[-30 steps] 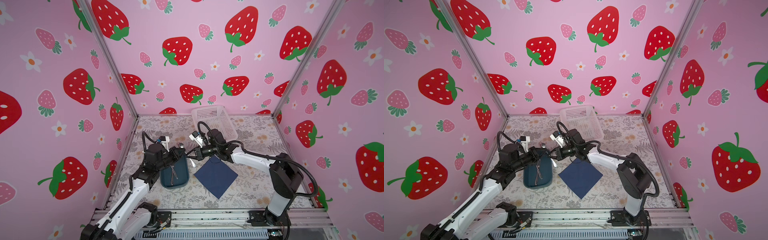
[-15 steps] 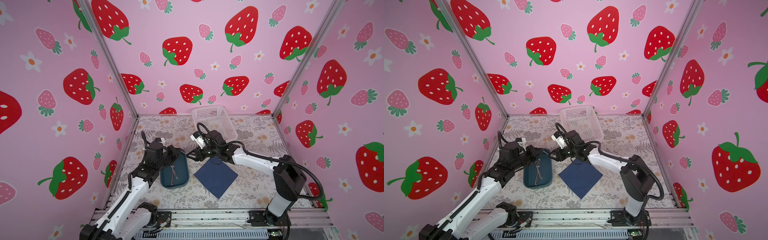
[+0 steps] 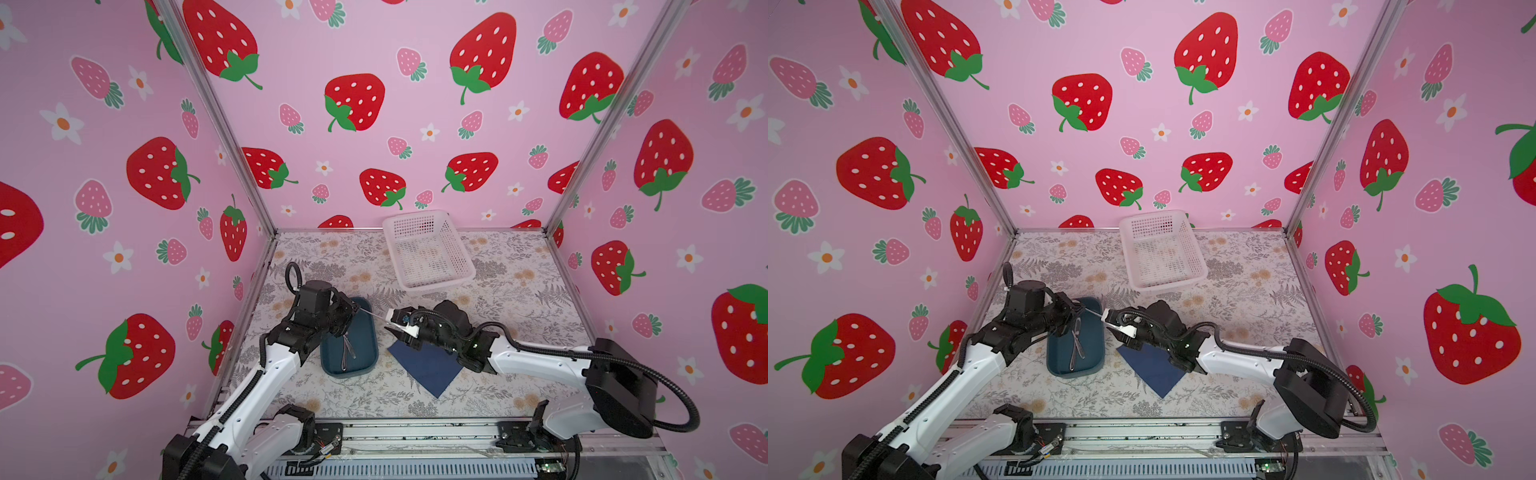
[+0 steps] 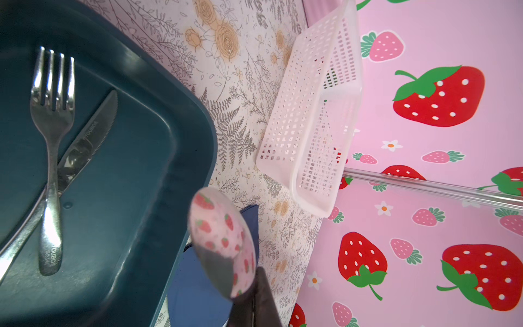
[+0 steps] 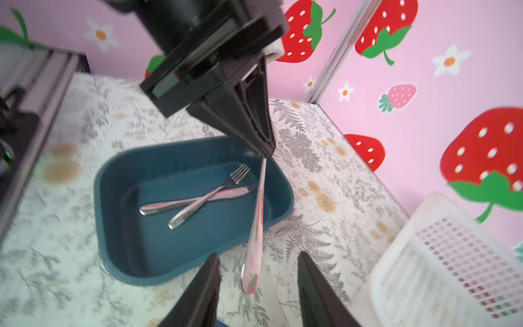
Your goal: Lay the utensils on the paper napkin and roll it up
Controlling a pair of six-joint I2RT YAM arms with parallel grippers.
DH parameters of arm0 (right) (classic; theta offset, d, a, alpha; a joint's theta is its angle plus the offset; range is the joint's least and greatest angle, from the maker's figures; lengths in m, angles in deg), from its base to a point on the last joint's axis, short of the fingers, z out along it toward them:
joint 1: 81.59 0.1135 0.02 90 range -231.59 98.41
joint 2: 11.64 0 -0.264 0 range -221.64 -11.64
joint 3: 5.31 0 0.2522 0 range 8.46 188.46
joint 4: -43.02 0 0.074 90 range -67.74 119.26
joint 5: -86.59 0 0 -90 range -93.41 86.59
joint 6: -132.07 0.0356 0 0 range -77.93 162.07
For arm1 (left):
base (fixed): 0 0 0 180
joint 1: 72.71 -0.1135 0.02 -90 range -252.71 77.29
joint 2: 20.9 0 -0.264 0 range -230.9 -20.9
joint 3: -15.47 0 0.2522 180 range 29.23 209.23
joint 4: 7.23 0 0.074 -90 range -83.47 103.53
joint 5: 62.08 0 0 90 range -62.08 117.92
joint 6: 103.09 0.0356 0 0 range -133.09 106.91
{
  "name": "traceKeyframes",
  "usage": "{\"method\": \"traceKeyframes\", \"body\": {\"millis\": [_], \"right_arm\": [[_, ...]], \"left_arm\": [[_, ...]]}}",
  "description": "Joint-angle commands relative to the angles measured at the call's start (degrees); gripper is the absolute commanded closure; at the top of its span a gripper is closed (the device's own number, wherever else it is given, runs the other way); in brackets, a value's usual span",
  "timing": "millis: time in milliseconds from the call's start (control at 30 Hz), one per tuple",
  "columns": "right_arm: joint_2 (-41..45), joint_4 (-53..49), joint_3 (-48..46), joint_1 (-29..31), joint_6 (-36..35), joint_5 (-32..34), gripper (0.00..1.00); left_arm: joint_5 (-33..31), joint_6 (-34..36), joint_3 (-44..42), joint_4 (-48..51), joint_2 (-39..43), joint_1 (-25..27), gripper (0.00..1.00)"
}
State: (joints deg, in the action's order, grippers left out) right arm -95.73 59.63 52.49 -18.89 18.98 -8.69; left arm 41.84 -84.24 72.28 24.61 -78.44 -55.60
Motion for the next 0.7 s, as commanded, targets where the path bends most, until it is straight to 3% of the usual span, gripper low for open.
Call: {"method": "traceKeyframes", "body": {"millis": [0,267,600,667], "right_arm": [[-1.88,7.18,1.76,0.59,-15.96,5.25,0.58],[-5.67,6.46,3.96,1.8,-18.93,7.22,0.69],[-5.84,7.95,3.39,2.61,-17.64,10.89,1.0],[-5.41,8.03,3.11,2.61,-16.58,11.4,1.0]], "left_arm": [[-0.48,-1.92,3.38,0.79,0.23,0.51,1.0],[-1.34,-0.62,4.49,3.26,0.71,0.78,1.0],[-0.99,-0.67,3.89,2.75,1.21,0.86,1.0],[-0.83,-0.38,3.66,2.12,1.31,0.94,1.0]]}}
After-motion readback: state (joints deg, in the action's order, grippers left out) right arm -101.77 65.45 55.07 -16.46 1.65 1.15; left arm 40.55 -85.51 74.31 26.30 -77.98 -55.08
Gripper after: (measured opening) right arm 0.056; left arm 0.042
